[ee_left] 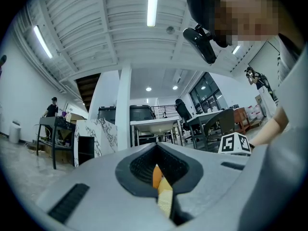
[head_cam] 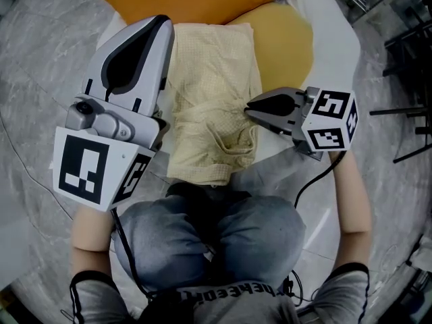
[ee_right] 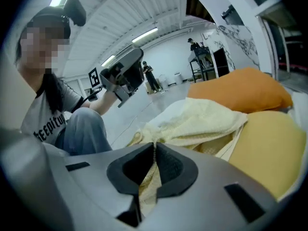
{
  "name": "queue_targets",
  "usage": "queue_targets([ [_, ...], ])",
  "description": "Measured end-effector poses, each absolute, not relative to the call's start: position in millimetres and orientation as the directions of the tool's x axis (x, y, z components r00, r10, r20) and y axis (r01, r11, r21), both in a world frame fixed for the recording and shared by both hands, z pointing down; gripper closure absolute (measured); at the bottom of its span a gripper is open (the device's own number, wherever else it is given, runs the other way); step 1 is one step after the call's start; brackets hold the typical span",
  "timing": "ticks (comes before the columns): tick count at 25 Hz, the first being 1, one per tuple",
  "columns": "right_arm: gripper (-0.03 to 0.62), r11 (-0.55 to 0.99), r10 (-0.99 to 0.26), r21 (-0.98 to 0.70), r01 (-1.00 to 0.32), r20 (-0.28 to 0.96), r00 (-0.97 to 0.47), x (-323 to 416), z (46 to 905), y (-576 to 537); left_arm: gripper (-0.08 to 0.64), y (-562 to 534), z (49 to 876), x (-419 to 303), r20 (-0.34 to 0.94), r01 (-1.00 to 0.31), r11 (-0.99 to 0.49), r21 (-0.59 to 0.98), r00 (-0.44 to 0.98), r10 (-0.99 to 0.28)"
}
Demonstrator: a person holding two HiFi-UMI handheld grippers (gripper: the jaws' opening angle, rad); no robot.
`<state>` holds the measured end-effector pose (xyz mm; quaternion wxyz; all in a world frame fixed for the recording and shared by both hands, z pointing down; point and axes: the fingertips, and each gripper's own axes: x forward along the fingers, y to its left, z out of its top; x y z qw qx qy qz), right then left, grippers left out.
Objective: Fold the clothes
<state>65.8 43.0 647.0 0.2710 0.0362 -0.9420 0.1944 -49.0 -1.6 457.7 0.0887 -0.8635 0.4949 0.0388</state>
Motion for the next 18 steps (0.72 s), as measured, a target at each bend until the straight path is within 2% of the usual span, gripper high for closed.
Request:
queue_targets([
  [9,0.572,0.953,0.093,-0.298,-0.060,0.474,-0.876,63,625,66,0.557,5,458,-46,-0.159,-0.856,-0.502,-0.128,0.517,-0.841],
  [12,0.572,0.947,0.169,-0.320,0.026,0.432,-0.886,58,614,84,0.557,7,459,-47,-0.163,-0.855,-0.503,-0.125,0.518,-0.840],
  [18,0.572,0.862,0.410,-0.456,0.221,0.370,-0.834,29,632,138,0.557,10,459,-39,-0.162,-0.847,-0.517,-0.124,0.531,-0.832],
])
